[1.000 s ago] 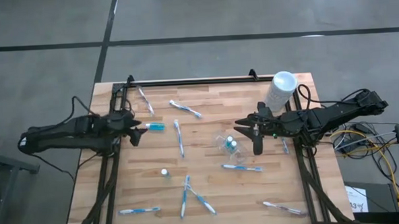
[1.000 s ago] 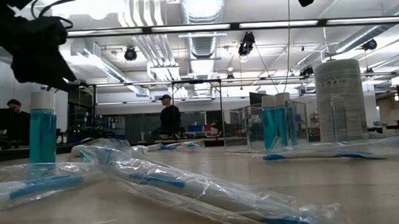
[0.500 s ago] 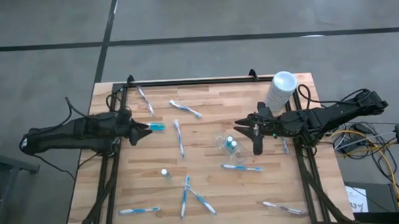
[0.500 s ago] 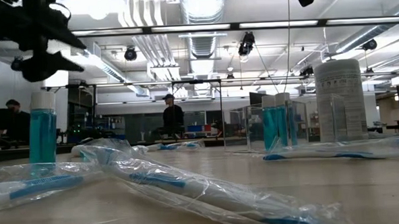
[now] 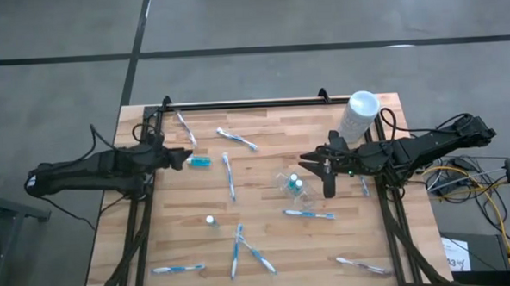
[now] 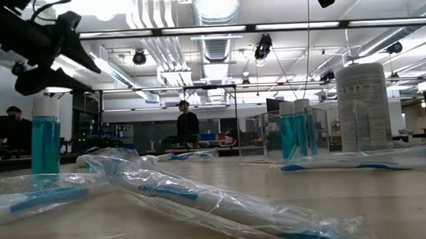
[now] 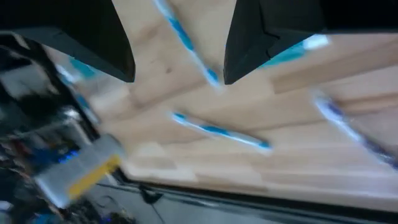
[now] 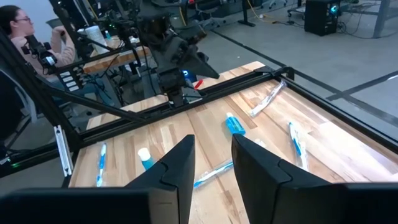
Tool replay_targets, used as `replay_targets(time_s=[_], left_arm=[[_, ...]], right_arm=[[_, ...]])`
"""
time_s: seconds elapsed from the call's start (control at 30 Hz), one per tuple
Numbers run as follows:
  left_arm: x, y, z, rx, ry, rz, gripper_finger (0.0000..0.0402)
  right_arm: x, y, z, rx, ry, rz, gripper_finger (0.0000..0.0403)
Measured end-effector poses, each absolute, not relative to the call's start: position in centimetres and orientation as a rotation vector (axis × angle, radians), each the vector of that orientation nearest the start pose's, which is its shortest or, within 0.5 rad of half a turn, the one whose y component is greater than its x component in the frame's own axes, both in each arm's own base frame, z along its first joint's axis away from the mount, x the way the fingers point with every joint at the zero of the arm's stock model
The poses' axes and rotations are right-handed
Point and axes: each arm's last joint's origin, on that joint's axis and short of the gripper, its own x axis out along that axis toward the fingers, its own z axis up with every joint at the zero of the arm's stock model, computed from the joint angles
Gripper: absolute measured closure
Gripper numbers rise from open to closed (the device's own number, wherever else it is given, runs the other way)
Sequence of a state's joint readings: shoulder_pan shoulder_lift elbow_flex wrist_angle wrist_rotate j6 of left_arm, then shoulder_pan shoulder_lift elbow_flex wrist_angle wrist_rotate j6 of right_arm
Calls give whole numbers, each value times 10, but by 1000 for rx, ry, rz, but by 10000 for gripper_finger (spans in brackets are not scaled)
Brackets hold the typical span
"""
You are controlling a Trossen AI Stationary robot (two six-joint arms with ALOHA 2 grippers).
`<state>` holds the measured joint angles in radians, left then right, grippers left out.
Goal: Pick & Place toothbrushing station
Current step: Put the blue mouthwash into the middle section of the transparent organizer
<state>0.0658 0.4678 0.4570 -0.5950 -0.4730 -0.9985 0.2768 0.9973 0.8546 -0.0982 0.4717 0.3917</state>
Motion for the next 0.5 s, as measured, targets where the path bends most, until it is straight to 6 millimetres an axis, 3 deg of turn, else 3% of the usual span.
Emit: replay_targets(time_s=[0.5], left_arm=[[109,20,217,-794,337,784,152]], right_arm=[[214,47,327,300,183,-235,301]])
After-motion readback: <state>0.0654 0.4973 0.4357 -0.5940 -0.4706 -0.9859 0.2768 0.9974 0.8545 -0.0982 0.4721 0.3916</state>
